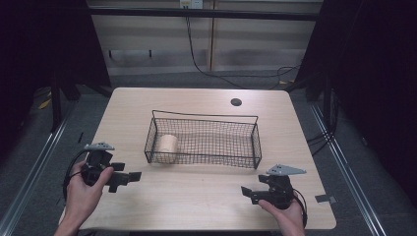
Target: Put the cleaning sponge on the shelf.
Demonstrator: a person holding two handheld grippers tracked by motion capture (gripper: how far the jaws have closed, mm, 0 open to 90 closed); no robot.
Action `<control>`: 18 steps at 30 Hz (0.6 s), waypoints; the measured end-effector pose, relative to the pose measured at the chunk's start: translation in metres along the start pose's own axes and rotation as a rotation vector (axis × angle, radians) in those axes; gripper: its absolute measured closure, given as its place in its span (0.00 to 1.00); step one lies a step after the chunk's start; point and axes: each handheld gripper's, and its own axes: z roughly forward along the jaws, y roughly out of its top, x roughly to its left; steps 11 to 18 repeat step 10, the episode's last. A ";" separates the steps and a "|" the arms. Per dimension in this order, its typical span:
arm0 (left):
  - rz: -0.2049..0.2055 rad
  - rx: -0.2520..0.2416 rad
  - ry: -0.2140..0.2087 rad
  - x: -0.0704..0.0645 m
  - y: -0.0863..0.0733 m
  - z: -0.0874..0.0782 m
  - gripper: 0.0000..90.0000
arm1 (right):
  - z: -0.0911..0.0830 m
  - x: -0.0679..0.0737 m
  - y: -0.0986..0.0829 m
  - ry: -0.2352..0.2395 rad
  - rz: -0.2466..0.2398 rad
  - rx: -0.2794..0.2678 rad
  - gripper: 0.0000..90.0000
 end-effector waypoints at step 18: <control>0.002 0.019 0.007 0.000 -0.046 0.020 0.21 | 0.002 0.002 -0.001 -0.027 0.001 -0.032 0.20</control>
